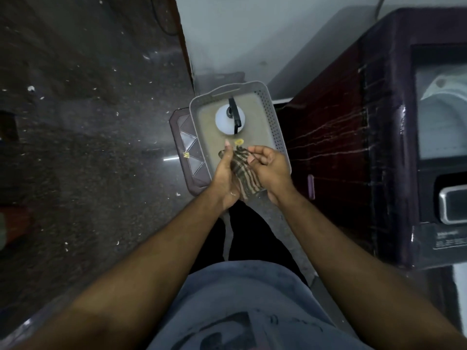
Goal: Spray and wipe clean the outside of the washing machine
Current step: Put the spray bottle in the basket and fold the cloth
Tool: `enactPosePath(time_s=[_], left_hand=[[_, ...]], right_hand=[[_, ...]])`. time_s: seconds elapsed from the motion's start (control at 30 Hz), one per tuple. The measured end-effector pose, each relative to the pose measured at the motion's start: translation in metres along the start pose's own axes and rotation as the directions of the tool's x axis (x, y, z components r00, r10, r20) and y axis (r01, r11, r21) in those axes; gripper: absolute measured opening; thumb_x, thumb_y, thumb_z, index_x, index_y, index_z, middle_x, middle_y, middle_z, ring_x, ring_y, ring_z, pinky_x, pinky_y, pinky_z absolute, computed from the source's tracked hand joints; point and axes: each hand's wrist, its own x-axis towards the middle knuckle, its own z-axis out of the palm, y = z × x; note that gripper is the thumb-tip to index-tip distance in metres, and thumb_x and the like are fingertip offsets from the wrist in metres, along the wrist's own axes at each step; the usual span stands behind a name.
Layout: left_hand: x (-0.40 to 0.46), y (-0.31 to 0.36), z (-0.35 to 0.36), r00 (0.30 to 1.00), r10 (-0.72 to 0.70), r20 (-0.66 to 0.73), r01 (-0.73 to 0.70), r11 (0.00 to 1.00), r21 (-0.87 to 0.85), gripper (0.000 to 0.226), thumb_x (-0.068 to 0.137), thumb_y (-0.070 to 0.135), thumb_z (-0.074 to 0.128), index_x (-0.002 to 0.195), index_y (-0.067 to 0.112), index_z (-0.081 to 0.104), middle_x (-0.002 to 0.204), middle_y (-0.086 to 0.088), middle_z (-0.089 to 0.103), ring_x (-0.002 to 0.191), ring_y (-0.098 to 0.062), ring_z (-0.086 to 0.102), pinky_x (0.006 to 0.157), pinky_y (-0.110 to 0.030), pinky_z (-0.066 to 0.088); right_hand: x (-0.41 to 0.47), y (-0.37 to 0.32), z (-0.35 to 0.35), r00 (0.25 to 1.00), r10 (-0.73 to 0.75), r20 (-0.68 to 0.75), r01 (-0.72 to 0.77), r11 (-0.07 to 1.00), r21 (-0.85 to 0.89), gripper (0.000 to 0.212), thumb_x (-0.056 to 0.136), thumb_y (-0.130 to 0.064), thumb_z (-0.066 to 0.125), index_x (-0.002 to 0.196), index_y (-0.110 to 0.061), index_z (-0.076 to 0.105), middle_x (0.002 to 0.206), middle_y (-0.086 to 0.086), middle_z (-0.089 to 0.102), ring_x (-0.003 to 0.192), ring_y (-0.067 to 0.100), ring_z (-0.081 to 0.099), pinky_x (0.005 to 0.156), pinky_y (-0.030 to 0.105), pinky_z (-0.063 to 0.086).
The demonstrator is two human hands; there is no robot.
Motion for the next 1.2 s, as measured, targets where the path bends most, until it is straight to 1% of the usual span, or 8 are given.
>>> enactPosePath(time_s=[0.07, 0.2, 0.43, 0.6, 0.73, 0.9, 1.07, 1.2], left_hand=[[-0.002, -0.004, -0.009, 1.000, 0.016, -0.003, -0.016, 0.998, 0.059, 0.054, 0.101, 0.058, 0.056, 0.112, 0.009, 0.076, 0.101, -0.012, 0.080, 0.082, -0.022, 0.078, 0.082, -0.043, 0.064], [-0.002, -0.016, -0.029, 0.986, 0.115, -0.121, -0.102, 0.989, 0.107, 0.083, 0.073, 0.043, 0.089, 0.141, 0.007, 0.058, 0.116, -0.016, 0.077, 0.082, -0.025, 0.078, 0.072, -0.041, 0.065], [-0.004, -0.021, -0.047, 0.971, 0.159, -0.180, -0.184, 0.974, -0.135, 0.060, 0.091, 0.002, 0.075, 0.145, -0.006, 0.049, 0.125, -0.026, 0.071, 0.079, -0.026, 0.080, 0.060, -0.043, 0.064], [-0.004, -0.020, -0.051, 0.960, 0.180, -0.213, -0.207, 0.972, -0.111, 0.041, 0.092, -0.011, 0.068, 0.123, 0.010, 0.051, 0.098, -0.013, 0.073, 0.065, -0.016, 0.077, 0.053, -0.033, 0.062], [0.006, -0.031, -0.066, 0.955, 0.208, -0.213, -0.195, 0.977, 0.082, 0.057, 0.085, -0.006, 0.078, 0.121, 0.017, 0.041, 0.108, -0.005, 0.063, 0.085, -0.018, 0.069, 0.073, -0.034, 0.063], [0.001, -0.029, -0.071, 0.909, 0.416, 0.018, -0.393, 0.843, 0.368, 0.114, 0.067, 0.014, 0.096, 0.159, 0.023, 0.029, 0.161, 0.000, 0.037, 0.147, -0.011, 0.039, 0.116, -0.031, 0.043], [-0.002, -0.003, -0.064, 0.851, 0.410, 0.330, -0.521, 0.745, 0.418, 0.060, 0.065, 0.003, 0.092, 0.118, 0.006, 0.065, 0.107, -0.005, 0.079, 0.097, -0.016, 0.075, 0.089, -0.032, 0.061], [-0.005, 0.003, -0.062, 0.887, 0.374, 0.271, -0.458, 0.785, 0.417, 0.027, 0.084, -0.006, 0.078, 0.107, 0.005, 0.070, 0.097, -0.002, 0.082, 0.089, -0.015, 0.078, 0.081, -0.029, 0.063]], right_hand=[[-0.002, 0.001, 0.001, 0.994, -0.105, -0.044, 0.096, 0.982, -0.165, 0.021, 0.094, -0.005, 0.068, 0.114, -0.010, 0.071, 0.101, 0.001, 0.078, 0.095, 0.013, 0.075, 0.093, 0.037, 0.060], [-0.010, -0.004, -0.001, 0.945, -0.274, -0.182, 0.194, 0.911, -0.364, 0.022, 0.097, -0.007, 0.061, 0.117, -0.012, 0.069, 0.097, -0.005, 0.071, 0.092, 0.011, 0.068, 0.088, 0.028, 0.056], [-0.010, -0.003, -0.004, 0.949, -0.280, -0.144, 0.216, 0.912, -0.349, 0.025, 0.099, -0.013, 0.059, 0.122, -0.022, 0.063, 0.103, -0.009, 0.067, 0.096, 0.013, 0.067, 0.092, 0.035, 0.057], [-0.013, -0.004, -0.002, 0.981, -0.182, -0.073, 0.172, 0.978, -0.117, 0.025, 0.095, -0.017, 0.069, 0.118, -0.026, 0.064, 0.110, 0.004, 0.070, 0.099, 0.021, 0.071, 0.090, 0.041, 0.061], [-0.015, -0.015, -0.006, 0.970, -0.210, 0.121, 0.220, 0.972, -0.077, 0.029, 0.095, 0.000, 0.068, 0.123, -0.004, 0.064, 0.115, 0.017, 0.070, 0.098, 0.016, 0.069, 0.089, 0.029, 0.058], [-0.015, -0.024, -0.014, 0.908, -0.138, 0.396, 0.217, 0.963, -0.162, 0.028, 0.096, 0.002, 0.066, 0.123, 0.000, 0.064, 0.116, 0.020, 0.072, 0.108, 0.030, 0.071, 0.097, 0.038, 0.058], [-0.011, -0.033, -0.026, 0.881, -0.128, 0.456, 0.216, 0.965, -0.147, 0.028, 0.097, 0.000, 0.065, 0.124, -0.003, 0.064, 0.113, 0.022, 0.071, 0.101, 0.025, 0.072, 0.092, 0.035, 0.059], [-0.004, -0.019, -0.031, 0.976, -0.119, 0.181, 0.107, 0.991, 0.076, 0.031, 0.099, -0.017, 0.067, 0.129, -0.010, 0.063, 0.115, 0.012, 0.069, 0.102, 0.018, 0.069, 0.096, 0.042, 0.058]])
